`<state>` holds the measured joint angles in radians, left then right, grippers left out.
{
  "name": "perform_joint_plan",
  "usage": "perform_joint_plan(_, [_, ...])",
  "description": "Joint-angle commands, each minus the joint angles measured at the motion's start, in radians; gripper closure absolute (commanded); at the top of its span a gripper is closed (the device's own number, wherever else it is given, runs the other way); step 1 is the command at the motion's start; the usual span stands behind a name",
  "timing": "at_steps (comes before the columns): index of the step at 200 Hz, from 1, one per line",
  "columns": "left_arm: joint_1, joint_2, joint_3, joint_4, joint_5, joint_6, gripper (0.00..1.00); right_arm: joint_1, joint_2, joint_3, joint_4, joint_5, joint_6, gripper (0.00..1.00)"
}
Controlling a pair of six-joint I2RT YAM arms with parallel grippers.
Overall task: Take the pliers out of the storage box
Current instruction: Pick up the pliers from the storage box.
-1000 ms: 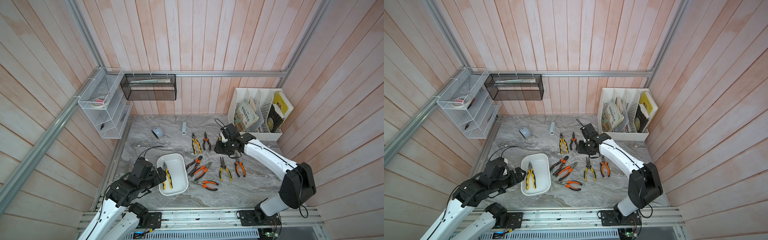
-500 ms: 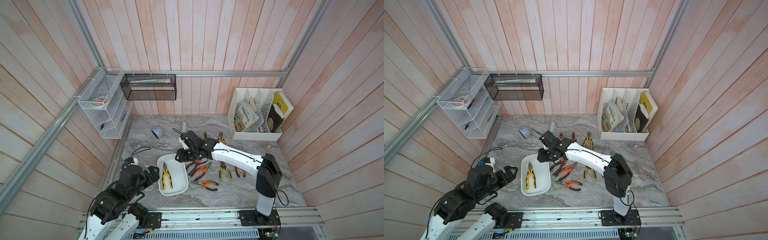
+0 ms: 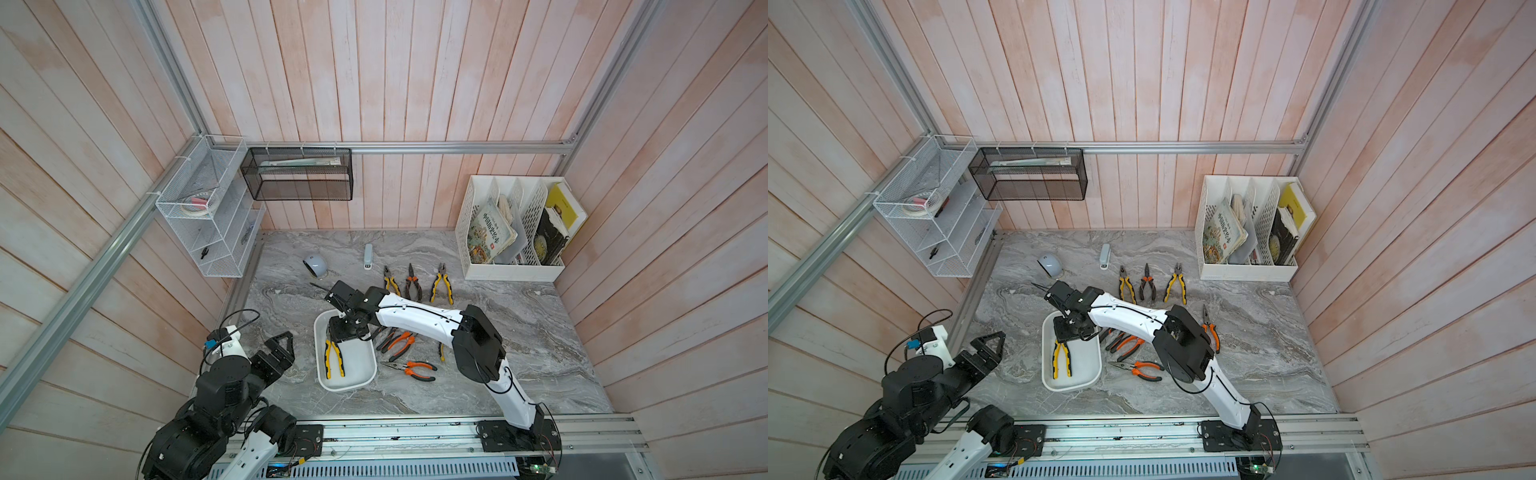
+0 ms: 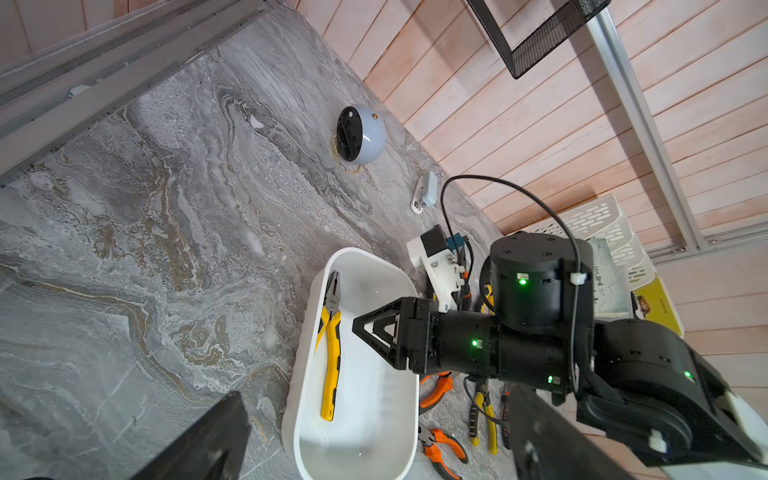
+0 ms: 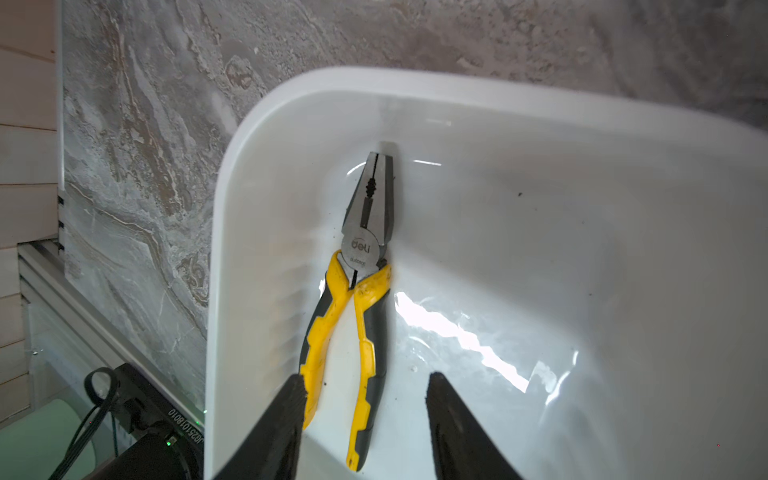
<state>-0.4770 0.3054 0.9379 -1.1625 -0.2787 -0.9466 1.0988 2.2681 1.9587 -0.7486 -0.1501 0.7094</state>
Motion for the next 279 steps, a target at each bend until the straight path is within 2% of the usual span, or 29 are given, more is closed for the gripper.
perform_joint_plan(1, [-0.003, -0.021, 0.001, -0.011, -0.025, -0.001, 0.0, 0.02, 0.054, 0.053, -0.113, 0.051, -0.018, 0.5])
perform_joint_plan(87, [-0.003, -0.036, -0.012, -0.003, -0.012, -0.008, 0.0, 0.047, 0.138, 0.058, -0.099, 0.041, 0.005, 0.56])
perform_joint_plan(111, [-0.003, -0.016, -0.02, -0.003, 0.01, -0.001, 0.0, 0.047, 0.143, 0.057, -0.095, 0.052, 0.011, 0.63])
perform_joint_plan(133, [-0.003, 0.006, -0.031, 0.003, 0.035, 0.008, 0.0, 0.047, 0.132, 0.057, -0.086, 0.062, 0.014, 0.76])
perform_joint_plan(153, [-0.002, 0.021, -0.037, 0.01, 0.05, 0.015, 0.0, 0.047, 0.106, 0.046, -0.062, 0.066, 0.013, 0.85])
perform_joint_plan(200, [-0.003, 0.043, -0.057, 0.014, 0.077, 0.018, 0.0, 0.046, 0.037, 0.007, 0.004, 0.07, 0.0, 1.0])
perform_joint_plan(279, [-0.002, 0.129, -0.07, 0.009, 0.118, 0.044, 0.0, -0.001, -0.241, -0.165, 0.093, 0.141, -0.005, 1.0])
